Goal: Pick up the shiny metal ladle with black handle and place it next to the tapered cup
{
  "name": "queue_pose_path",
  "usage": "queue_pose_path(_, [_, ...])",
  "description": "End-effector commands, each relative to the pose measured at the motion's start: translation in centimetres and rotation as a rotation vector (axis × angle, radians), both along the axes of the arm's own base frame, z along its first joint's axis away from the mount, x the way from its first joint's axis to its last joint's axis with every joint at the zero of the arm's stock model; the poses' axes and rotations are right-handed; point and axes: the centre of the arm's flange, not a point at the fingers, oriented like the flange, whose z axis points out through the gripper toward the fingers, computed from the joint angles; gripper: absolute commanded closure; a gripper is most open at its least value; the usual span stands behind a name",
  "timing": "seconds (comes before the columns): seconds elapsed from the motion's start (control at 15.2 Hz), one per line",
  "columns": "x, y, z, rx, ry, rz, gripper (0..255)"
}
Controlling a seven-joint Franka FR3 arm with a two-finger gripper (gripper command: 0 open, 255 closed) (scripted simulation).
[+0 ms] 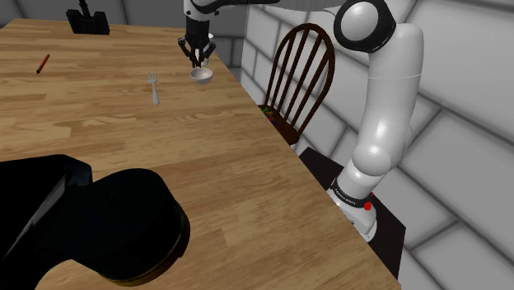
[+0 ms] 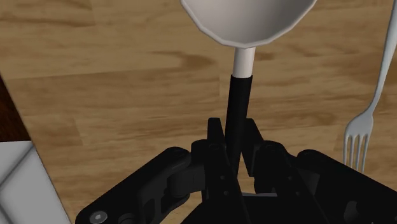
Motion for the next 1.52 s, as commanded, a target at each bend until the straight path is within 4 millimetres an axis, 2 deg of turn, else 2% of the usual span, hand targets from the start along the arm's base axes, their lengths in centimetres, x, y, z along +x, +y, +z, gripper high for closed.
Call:
queue_pose_path(0.0, [0.0,0.0,-1.1,0.000,0.000,0.000,255])
queue_pose_path(0.79, [0.0,0.0,-7.3,0.000,0.000,0.000,255])
queue_pose_path(1.32, [0.0,0.0,-7.3,0.000,0.000,0.000,255])
queue_pose_path(1.39, [0.0,0.0,-7.3,0.000,0.000,0.000,0])
queue_pose_path(1.45, [0.0,0.0,-7.3,0.000,0.000,0.000,0])
